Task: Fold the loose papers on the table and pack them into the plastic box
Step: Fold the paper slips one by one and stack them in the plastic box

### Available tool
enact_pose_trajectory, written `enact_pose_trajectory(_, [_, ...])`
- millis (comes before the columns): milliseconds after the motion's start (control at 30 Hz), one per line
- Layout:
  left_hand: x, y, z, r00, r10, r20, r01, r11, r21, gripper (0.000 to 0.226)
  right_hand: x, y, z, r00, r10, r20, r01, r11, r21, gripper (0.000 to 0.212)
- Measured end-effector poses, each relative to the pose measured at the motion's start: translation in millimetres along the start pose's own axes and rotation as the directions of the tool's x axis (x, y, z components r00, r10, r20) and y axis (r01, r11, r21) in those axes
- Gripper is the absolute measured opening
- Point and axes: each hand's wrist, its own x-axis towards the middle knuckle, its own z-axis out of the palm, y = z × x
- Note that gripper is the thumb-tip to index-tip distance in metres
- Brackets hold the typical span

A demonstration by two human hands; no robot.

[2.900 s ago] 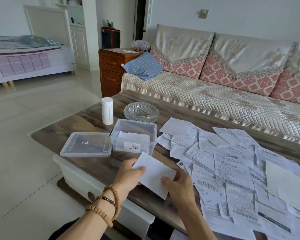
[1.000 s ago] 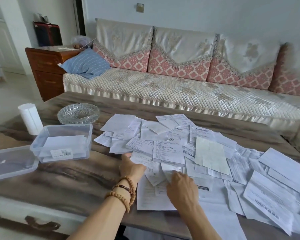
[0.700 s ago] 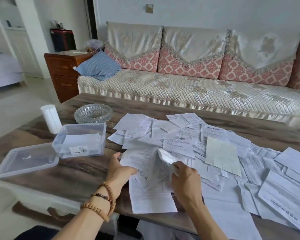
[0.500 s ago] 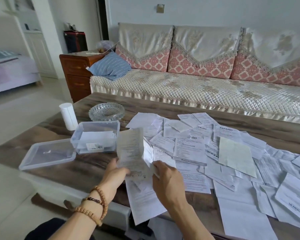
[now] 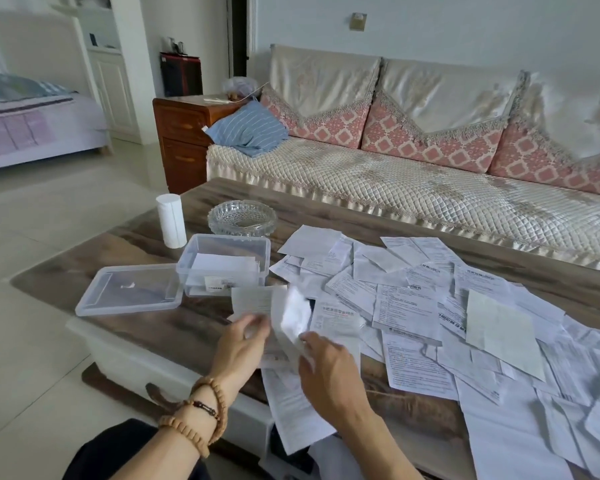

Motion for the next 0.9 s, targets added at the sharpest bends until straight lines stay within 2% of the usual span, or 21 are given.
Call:
enact_pose_trajectory(67, [0.5,-2.2,0.0,0.998,-0.018,0.067,0.021,0.999,-0.047,0.07,-4.3,-7.9,6.4,0.994,-0.007,0.11,0.014,0.998,-0.057,0.027])
enact_pose_trajectory(100, [1.9,-5.2,0.3,0.995,-0.009,0.096,0.016,0.998,-0.067,0.077,-5.7,-10.3,5.4,0.99,0.006,0.139,0.0,0.999,-0.046,0.037])
enact_pose_trajectory(133, [2.4,-6.8,2.1,0.995,0.013,0.098,-0.006,0.997,-0.073,0.07,-6.2,-10.7,3.4,0.985,0.018,0.174,-0.014,1.0,-0.022,0.049])
enact_pose_trajectory(200, [4.6,-10.3,6.6,0.997,0.046,0.061,-0.041,0.996,-0.08,0.026,-8.8,-10.9,-3.0,0.959,-0.03,0.282,0.01,0.997,0.074,0.065])
enact_pose_trajectory(233, [6.5,-10.8,8.4,0.998,0.049,0.032,-0.047,0.997,-0.067,0.016,-11.0,-11.4,-7.8,0.94,-0.072,0.333,0.025,0.99,0.141,0.065])
enact_pose_trajectory(267, [8.5,-10.9,10.0,0.999,0.038,0.015,-0.037,0.998,-0.052,0.018,-13.5,-10.1,-12.4,0.932,-0.077,0.353,-0.002,0.976,0.218,0.062])
enact_pose_trajectory(300, [11.4,-11.9,10.8,1.0,0.031,0.0,-0.031,0.999,-0.031,0.021,-14.7,-8.5,-17.6,0.945,-0.049,0.324,-0.053,0.953,0.299,0.056])
enact_pose_trajectory(367, [11.5,-9.0,9.9,1.0,0.013,0.002,-0.013,1.0,-0.013,0.02,-10.5,3.8,-18.5,0.988,0.089,0.128,-0.129,0.929,0.348,0.053])
enact_pose_trajectory(400, [13.0,-10.4,8.8,1.0,0.012,0.01,-0.012,1.0,-0.019,0.02,-5.5,12.3,-15.3,0.987,0.15,0.047,-0.157,0.957,0.245,0.056])
enact_pose_trajectory(433, [14.2,-13.2,7.4,1.0,0.016,0.023,-0.016,0.999,-0.03,0.022,-1.7,18.1,-11.5,0.98,0.197,0.041,-0.2,0.976,0.087,0.059])
enact_pose_trajectory(500, [12.8,-13.7,6.5,0.999,0.014,0.035,-0.012,0.998,-0.063,0.022,0.9,26.3,0.9,0.961,0.228,0.154,-0.2,0.963,-0.179,0.061])
enact_pose_trajectory(567, [13.4,-13.8,7.5,0.999,0.012,0.038,-0.008,0.995,-0.104,0.018,-2.7,25.5,12.9,0.955,0.109,0.275,-0.055,0.979,-0.197,0.061])
enact_pose_trajectory(633, [14.3,-11.0,6.6,0.999,0.015,0.042,-0.01,0.994,-0.106,0.024,-7.1,19.3,14.4,0.944,-0.011,0.33,0.053,0.992,-0.118,0.057])
enact_pose_trajectory(733, [13.9,-6.3,7.3,0.996,0.032,0.083,-0.028,0.998,-0.049,0.028,-4.1,18.8,6.1,0.947,-0.074,0.312,0.019,0.984,0.176,0.043])
enact_pose_trajectory(800, [14.6,-6.2,9.4,0.995,0.045,0.093,-0.044,0.999,-0.013,0.031,0.5,22.8,2.0,0.977,0.034,0.211,-0.101,0.944,0.314,0.041])
enact_pose_trajectory(867, [13.2,-7.4,10.7,0.995,0.042,0.087,-0.041,0.999,-0.013,0.027,6.8,26.2,-4.8,0.965,0.25,0.076,-0.26,0.896,0.36,0.057])
enact_pose_trajectory(900, [12.9,-7.4,10.3,0.996,0.029,0.08,-0.025,0.999,-0.046,0.025,10.3,28.4,-7.5,0.941,0.331,0.063,-0.33,0.865,0.379,0.07])
